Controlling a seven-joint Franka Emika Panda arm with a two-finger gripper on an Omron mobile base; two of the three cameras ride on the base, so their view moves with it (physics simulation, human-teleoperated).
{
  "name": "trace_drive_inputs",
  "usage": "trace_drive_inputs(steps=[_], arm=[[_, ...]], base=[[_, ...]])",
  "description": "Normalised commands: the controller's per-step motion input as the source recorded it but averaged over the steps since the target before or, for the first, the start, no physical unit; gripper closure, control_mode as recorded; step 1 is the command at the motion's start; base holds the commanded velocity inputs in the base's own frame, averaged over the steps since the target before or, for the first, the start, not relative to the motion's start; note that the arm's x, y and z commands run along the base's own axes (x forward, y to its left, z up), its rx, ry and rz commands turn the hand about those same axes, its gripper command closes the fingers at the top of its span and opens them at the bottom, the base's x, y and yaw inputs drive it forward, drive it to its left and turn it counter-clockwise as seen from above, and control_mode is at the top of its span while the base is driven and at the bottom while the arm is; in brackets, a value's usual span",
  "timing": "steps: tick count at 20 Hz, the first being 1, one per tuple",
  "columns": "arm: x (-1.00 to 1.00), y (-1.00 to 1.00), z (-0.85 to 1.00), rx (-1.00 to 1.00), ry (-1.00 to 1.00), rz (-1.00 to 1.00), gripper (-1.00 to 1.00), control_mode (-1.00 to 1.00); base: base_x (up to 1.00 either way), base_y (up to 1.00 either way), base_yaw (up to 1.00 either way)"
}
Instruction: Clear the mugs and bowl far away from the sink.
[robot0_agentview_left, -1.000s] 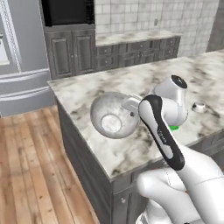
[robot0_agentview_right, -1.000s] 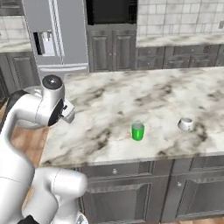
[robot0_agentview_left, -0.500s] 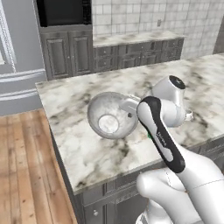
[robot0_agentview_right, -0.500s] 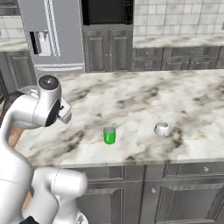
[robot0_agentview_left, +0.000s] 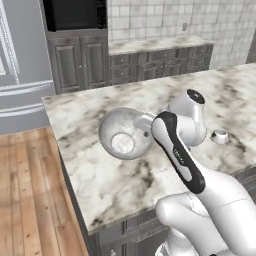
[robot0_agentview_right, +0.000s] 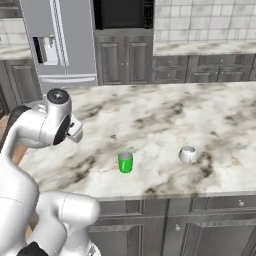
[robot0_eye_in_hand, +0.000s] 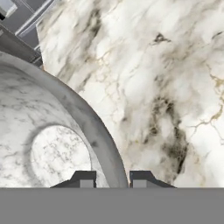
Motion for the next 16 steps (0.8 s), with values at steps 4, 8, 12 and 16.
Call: trace_drive_inputs(steps=[4,8,12,16], arm=[[0.57,0.00,-0.55,0.00,0.19,-0.07,1.00,-1.00],[0.60,0.00,-0.47,-0.01,0.18,-0.09,1.00,-1.00],[0.50,0.00,-0.54,-0.06,0.15,-0.03,1.00,-1.00],[0.39,-0.04,-0.71,-0.06,0.15,0.00,1.00,-1.00]], base=[[0.00,0.00,0.00],[0.00,0.00,0.00],[0.00,0.00,0.00],[0.00,0.00,0.00]])
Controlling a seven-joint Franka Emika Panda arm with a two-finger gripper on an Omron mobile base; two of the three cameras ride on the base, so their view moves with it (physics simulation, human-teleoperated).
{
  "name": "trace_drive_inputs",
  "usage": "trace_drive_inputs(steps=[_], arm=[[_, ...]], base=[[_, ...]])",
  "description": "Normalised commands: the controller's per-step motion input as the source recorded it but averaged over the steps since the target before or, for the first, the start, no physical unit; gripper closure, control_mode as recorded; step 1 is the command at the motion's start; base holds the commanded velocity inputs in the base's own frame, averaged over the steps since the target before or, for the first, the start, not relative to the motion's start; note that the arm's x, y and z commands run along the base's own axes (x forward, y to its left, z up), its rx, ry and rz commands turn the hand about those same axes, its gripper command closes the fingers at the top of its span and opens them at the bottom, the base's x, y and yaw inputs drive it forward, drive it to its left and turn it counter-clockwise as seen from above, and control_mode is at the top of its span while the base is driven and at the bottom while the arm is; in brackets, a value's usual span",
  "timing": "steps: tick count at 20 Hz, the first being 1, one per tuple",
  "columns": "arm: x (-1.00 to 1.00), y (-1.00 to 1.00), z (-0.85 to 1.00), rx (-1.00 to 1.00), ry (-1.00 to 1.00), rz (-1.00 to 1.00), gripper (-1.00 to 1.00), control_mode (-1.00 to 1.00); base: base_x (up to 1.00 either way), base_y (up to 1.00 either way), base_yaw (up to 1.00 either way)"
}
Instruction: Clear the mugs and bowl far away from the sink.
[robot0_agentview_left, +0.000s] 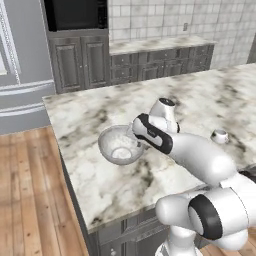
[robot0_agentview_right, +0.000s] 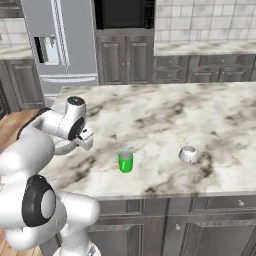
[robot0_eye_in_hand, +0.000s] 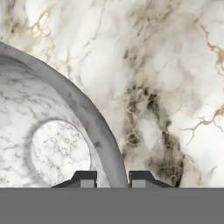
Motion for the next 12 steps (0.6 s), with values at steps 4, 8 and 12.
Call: trace_drive_inputs(steps=[4,8,12], arm=[[0.61,0.00,-0.63,-0.04,0.12,-0.01,1.00,-1.00],[0.51,0.00,-0.43,0.01,0.04,-0.04,1.00,-1.00],[0.38,0.00,-0.32,0.00,0.01,-0.05,1.00,-1.00]], base=[[0.00,0.00,0.00],[0.00,0.00,0.00],[0.00,0.00,0.00]])
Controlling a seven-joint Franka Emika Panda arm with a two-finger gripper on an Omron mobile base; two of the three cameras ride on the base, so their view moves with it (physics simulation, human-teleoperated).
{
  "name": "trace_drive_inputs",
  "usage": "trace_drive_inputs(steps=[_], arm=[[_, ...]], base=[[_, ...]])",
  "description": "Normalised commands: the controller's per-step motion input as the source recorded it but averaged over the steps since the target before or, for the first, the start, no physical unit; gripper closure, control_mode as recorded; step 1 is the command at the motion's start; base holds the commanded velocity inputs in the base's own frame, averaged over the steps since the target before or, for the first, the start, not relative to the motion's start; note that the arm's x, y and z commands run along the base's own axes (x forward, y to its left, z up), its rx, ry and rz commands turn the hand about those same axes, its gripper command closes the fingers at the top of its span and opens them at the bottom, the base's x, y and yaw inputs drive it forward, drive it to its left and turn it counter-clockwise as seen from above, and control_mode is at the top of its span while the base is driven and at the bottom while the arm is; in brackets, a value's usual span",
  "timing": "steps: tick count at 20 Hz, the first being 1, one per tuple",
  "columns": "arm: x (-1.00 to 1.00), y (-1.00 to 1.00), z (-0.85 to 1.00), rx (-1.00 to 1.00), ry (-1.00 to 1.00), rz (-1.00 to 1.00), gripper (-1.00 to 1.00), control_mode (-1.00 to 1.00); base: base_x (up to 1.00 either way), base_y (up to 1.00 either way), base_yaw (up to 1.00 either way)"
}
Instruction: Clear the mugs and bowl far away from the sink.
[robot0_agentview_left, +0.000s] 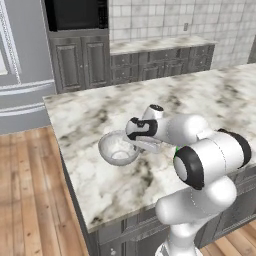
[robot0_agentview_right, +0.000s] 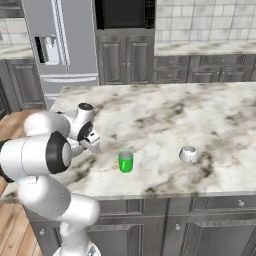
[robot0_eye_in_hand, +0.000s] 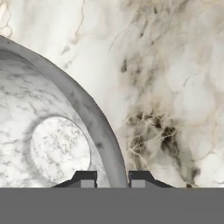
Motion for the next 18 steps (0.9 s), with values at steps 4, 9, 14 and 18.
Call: trace_drive_inputs(steps=[4,9,14,18], arm=[[0.29,0.00,-0.42,0.00,0.00,-0.02,1.00,-1.00],[0.15,0.00,-0.52,0.00,0.00,0.00,1.00,-1.00],[0.02,0.00,-0.07,0.00,0.00,0.00,1.00,-1.00],[0.00,0.00,0.24,0.00,-0.01,0.00,-1.00,-1.00]], base=[[0.00,0.00,0.00],[0.00,0.00,0.00],[0.00,0.00,0.00],[0.00,0.00,0.00]])
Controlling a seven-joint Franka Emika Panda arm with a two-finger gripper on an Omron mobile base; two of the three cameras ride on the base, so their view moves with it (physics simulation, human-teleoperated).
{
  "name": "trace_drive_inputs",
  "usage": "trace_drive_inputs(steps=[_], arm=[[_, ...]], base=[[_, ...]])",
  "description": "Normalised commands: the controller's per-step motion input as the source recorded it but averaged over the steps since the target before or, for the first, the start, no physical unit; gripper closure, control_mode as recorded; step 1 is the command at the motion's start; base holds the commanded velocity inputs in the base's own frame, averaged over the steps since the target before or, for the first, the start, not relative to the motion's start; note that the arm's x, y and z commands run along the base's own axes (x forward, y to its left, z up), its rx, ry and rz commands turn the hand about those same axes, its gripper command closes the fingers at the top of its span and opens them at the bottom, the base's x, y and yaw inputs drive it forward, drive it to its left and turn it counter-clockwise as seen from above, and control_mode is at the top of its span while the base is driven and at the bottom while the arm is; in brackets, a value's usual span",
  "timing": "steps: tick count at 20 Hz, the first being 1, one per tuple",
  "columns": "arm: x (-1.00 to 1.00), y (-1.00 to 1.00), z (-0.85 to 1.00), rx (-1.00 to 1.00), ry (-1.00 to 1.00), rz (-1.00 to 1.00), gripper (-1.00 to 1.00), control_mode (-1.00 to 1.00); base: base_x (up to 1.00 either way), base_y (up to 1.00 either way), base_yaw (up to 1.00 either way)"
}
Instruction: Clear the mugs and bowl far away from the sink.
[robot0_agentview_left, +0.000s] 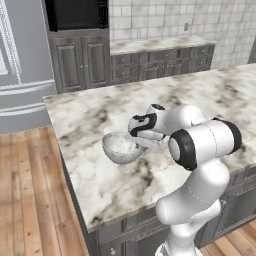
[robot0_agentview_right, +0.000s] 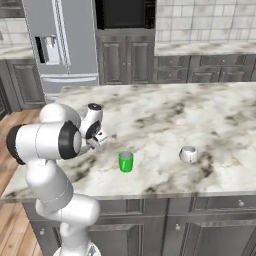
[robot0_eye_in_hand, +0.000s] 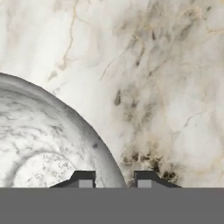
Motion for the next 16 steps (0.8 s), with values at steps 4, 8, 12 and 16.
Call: trace_drive_inputs(steps=[4,8,12,16], arm=[[0.00,0.11,1.00,0.00,-0.17,0.00,-1.00,-1.00],[-0.65,0.03,1.00,0.00,-0.16,0.00,-1.00,-1.00],[-1.00,-0.46,0.74,0.00,-0.11,0.00,-1.00,-1.00],[-1.00,-0.62,0.17,0.01,-0.42,0.00,-1.00,-1.00]], base=[[0.00,0.00,0.00],[0.00,0.00,0.00],[0.00,0.00,0.00],[0.00,0.00,0.00]])
